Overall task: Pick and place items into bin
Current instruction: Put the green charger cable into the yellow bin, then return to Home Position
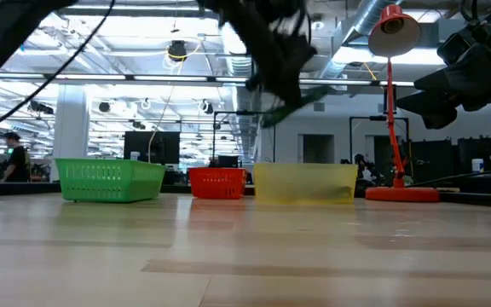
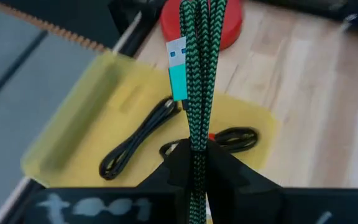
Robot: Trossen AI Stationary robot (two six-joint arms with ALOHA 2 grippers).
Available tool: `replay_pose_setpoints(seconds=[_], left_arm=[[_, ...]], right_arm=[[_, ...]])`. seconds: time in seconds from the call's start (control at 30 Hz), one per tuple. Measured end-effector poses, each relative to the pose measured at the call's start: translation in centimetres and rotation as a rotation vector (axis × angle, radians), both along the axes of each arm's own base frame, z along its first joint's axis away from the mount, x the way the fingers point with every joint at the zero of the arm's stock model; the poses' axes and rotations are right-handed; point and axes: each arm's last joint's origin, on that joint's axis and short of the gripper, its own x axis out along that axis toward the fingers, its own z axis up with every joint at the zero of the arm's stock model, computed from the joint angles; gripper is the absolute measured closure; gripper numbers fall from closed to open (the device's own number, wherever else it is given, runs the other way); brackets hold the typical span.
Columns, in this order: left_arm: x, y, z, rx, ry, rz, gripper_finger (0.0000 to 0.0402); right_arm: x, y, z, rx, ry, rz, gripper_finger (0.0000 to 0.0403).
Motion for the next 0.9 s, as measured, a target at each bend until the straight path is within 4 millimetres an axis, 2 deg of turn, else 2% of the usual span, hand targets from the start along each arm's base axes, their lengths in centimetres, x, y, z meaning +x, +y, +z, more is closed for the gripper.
replay_pose_setpoints(seconds=[0.13, 0.3, 0.4, 0.67, 0.77, 0.9], left_arm=[[0.9, 1.9, -2.8, -0.049, 0.016, 0.025, 0.0386], [2.1, 2.3, -5.9, -0.051, 0.061, 0.017, 0.0367], [2.5, 2.1, -6.5, -0.047, 0.057, 0.01, 0.0353], [2.7, 2.1, -5.9, -0.028, 0.033, 0.005, 0.0321], [2.4, 2.1, -3.9, -0.008, 0.079, -0.023, 0.0318], [1.6, 1.6, -0.2, 0.006, 0.141, -0.036, 0.0319]], right_arm=[[0.0, 0.0, 0.0, 0.0, 0.0, 0.0, 0.0171], [0.0, 0.0, 0.0, 0.0, 0.0, 0.0, 0.0171], [0.0, 0.0, 0.0, 0.0, 0.0, 0.0, 0.0171], [0.0, 0.0, 0.0, 0.0, 0.0, 0.0, 0.0171], [0.0, 0.0, 0.0, 0.0, 0.0, 0.0, 0.0171], [0.0, 0.0, 0.0, 0.0, 0.0, 0.0, 0.0171]])
